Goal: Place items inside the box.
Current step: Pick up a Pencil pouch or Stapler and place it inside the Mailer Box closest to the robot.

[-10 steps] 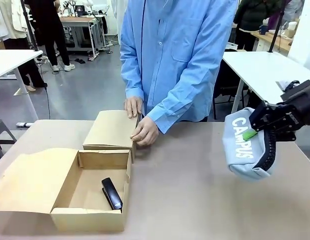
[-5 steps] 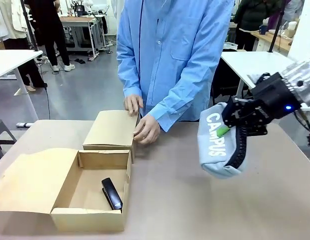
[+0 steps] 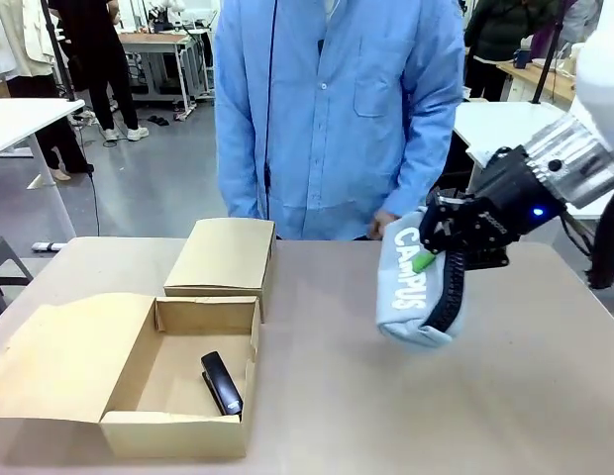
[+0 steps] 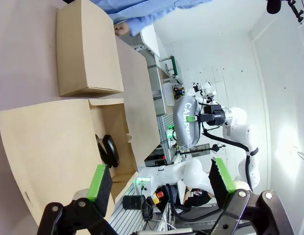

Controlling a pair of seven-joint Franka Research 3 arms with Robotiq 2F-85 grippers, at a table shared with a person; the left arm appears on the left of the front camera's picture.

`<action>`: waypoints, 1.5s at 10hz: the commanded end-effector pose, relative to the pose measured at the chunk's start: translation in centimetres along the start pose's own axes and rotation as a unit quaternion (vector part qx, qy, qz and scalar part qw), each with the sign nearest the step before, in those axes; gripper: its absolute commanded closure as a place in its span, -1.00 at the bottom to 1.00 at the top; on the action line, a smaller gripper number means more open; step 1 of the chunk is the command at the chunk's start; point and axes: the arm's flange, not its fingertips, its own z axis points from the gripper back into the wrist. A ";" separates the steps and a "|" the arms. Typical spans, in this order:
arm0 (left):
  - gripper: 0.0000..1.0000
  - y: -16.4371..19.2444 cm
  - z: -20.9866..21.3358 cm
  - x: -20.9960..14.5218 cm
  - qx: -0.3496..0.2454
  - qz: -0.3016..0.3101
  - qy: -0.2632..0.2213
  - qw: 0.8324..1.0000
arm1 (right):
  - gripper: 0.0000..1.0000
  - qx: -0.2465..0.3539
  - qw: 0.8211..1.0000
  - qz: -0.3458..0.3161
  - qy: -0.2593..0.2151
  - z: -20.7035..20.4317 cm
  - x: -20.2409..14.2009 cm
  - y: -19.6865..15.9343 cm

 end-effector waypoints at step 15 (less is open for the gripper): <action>-1.00 -0.2 0.0 -0.1 -0.009 -0.010 -0.004 1.000 | 0.86 -0.057 0.997 0.054 -0.020 -23.7 -4.8 21.3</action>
